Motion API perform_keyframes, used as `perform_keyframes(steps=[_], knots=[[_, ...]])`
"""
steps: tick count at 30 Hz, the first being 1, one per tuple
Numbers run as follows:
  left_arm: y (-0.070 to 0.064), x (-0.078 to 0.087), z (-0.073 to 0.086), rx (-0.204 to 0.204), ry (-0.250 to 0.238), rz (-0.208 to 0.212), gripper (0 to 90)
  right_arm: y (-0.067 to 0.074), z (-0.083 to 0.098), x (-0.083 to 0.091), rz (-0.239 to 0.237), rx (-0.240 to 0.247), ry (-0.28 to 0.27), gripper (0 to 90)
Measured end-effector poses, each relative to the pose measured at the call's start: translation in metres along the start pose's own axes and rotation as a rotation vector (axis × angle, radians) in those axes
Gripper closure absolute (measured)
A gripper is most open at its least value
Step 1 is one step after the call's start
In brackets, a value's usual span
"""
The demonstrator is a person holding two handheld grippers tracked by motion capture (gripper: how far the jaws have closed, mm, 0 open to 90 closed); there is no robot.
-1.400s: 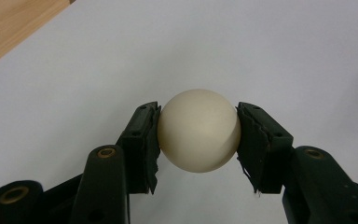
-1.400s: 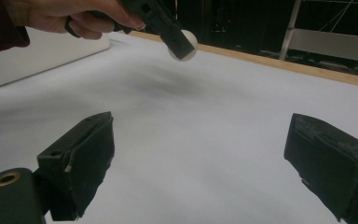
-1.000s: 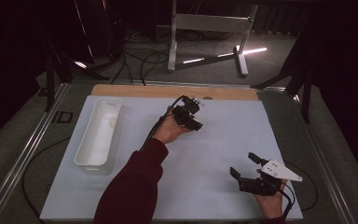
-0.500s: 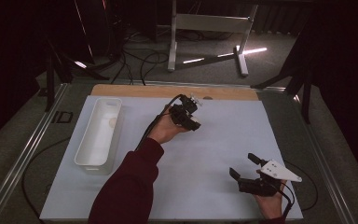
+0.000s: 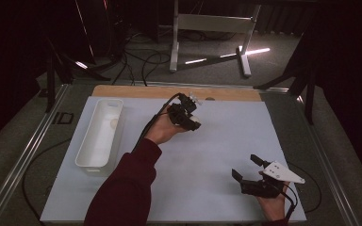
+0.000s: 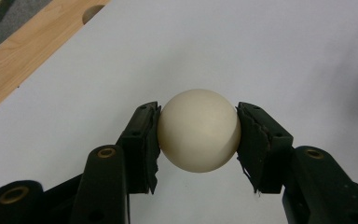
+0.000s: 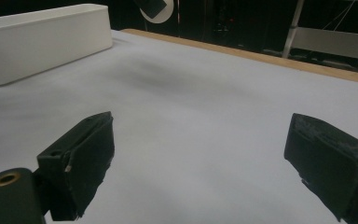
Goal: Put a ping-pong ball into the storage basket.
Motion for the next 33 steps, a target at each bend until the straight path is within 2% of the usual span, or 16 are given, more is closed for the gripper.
perform_keyframes(steps=[19, 28, 33], knots=[[-0.001, 0.013, 0.003, -0.016, 0.003, -0.003, 51.3, -0.001, -0.001, 0.001, 0.004, -0.001, -0.003, 8.1], [0.000, 0.021, 0.006, -0.011, 0.001, -0.011, 51.4, -0.001, -0.001, 0.001, 0.002, 0.001, -0.002, 8.1], [0.000, 0.025, 0.006, -0.023, 0.005, -0.012, 51.4, -0.001, -0.001, 0.001, 0.002, 0.002, -0.005, 8.1]])
Point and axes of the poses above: each handheld gripper's, and its own axes: x roughly backward along the jaws, z roughly out of its underside, y roughly to its left, the point moved 2 cm from there along -x, roughly forward along the jaws, and after that the axes turned 1 degree about z, right-handed, at the moved point
